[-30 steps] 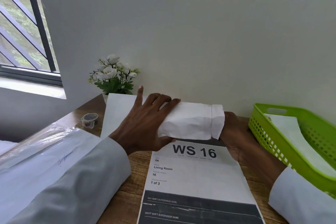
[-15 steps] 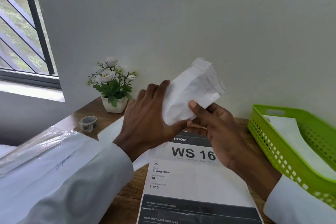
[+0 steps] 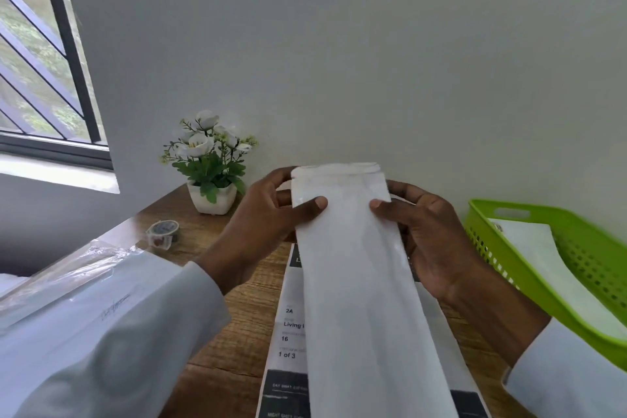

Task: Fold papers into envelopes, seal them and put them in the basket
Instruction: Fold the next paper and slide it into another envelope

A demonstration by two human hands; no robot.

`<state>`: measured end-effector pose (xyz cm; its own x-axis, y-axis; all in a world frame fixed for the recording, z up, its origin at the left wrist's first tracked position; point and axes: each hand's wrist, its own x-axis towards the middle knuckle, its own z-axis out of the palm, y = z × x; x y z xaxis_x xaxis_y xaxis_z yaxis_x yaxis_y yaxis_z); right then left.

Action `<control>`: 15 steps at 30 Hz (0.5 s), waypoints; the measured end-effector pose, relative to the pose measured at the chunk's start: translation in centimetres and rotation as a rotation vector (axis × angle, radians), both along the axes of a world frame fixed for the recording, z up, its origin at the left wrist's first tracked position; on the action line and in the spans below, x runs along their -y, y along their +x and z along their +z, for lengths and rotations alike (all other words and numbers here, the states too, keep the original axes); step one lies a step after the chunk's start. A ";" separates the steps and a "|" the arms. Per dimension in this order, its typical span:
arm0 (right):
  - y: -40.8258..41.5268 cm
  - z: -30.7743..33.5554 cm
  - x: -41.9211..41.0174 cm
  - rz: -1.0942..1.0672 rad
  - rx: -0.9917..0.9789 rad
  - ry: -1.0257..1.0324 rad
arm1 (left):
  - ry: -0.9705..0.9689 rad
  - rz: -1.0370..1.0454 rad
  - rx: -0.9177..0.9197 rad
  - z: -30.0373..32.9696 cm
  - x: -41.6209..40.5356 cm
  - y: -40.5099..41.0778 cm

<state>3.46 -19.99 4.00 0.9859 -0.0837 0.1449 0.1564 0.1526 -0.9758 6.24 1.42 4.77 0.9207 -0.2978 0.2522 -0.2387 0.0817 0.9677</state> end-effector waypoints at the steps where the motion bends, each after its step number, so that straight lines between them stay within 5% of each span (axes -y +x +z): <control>1: 0.0 -0.2 -0.2 -0.036 0.041 -0.054 | -0.029 0.045 0.031 -0.4 0.3 0.1; 6: 0.2 -0.5 0.1 -0.021 0.330 -0.189 | -0.071 0.020 0.259 -1.4 0.7 0.3; 15: 0.1 -0.1 0.8 -0.054 0.258 -0.209 | 0.034 0.019 0.303 -2.3 1.8 0.2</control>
